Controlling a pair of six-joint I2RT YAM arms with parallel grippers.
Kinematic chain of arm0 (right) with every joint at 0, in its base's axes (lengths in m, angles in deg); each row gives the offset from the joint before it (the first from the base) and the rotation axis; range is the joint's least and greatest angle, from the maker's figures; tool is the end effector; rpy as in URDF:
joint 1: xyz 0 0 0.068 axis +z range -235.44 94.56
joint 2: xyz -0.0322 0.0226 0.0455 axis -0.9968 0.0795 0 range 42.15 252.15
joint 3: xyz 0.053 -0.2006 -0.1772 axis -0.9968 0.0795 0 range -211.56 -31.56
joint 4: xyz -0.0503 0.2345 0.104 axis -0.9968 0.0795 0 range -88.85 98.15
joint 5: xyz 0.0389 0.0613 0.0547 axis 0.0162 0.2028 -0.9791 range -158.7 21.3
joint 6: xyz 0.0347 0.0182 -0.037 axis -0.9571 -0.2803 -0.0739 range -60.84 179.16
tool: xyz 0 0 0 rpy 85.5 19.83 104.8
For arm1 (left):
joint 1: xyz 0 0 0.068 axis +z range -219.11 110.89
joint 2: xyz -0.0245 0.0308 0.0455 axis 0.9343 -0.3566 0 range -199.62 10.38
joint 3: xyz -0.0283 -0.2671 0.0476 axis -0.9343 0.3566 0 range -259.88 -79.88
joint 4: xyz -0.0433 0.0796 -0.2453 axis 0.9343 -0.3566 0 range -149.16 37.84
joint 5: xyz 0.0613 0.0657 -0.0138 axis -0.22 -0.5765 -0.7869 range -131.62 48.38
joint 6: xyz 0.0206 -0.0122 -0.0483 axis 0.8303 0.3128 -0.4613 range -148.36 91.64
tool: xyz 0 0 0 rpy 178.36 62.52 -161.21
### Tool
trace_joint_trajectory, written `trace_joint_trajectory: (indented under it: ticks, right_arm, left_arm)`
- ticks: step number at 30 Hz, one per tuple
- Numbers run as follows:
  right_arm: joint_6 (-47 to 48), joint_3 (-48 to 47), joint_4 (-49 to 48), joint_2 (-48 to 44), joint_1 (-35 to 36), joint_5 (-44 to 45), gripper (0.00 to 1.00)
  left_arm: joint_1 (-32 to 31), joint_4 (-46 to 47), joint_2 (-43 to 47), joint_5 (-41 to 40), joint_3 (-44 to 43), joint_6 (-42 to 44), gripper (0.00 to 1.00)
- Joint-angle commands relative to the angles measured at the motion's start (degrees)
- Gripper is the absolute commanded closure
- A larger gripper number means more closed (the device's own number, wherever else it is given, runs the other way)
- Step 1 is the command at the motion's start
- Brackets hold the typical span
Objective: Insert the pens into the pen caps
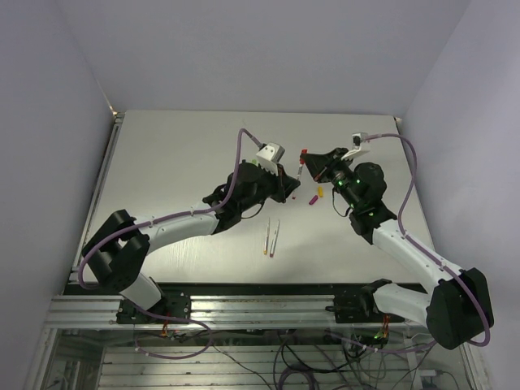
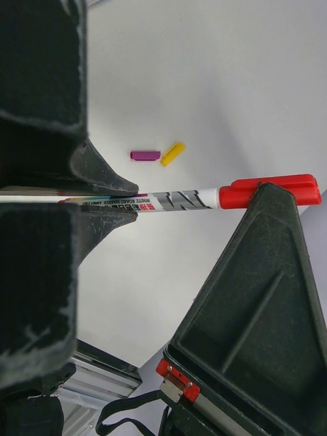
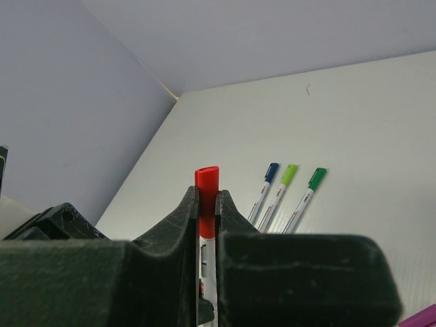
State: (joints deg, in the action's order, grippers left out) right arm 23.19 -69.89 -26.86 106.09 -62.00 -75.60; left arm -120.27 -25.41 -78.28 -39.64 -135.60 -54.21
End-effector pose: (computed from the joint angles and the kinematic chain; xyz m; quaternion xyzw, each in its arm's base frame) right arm 0.2368 0.1074 0.3035 0.0322 0.6916 0.3931 0.6051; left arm 0.2256 -0.2820 0.2827 0.1743 0.7235 -0.4258 0.5146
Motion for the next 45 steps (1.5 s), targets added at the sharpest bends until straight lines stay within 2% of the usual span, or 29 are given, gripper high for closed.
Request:
trace_joint_trajectory:
  ticks: [1,9,23,30,36,43,45]
  right_arm:
    - [1.4,0.0,5.4,0.4,0.5,-5.2,1.0]
    - [4.2,-2.0,13.7,2.2,0.5,-6.8,1.0]
    - [5.4,-1.7,22.1,3.7,1.3,-8.2,1.0]
    - [6.1,-2.6,23.1,6.2,1.6,-8.1,1.0]
    - [5.1,-4.1,19.4,7.0,1.6,-2.2,1.0]
    - [6.0,-13.1,15.7,8.7,1.5,4.6,0.78]
    - [7.0,-15.5,15.0,8.5,1.5,6.3,0.66]
  left_arm:
    - [-0.2,7.1,0.6,-0.3,-2.7,-0.3,0.93]
    - [0.6,10.2,0.1,-2.5,-4.5,-0.1,0.93]
    - [4.7,16.1,-1.0,-5.2,-7.8,-1.4,0.93]
    - [5.9,16.5,-1.3,-4.0,-9.2,-1.4,0.93]
    - [6.0,13.3,-2.4,0.3,-9.5,-1.7,0.93]
    - [5.3,3.8,-3.8,4.4,-6.8,-1.7,0.93]
    - [4.8,0.4,-4.5,3.8,-6.4,-0.8,0.93]
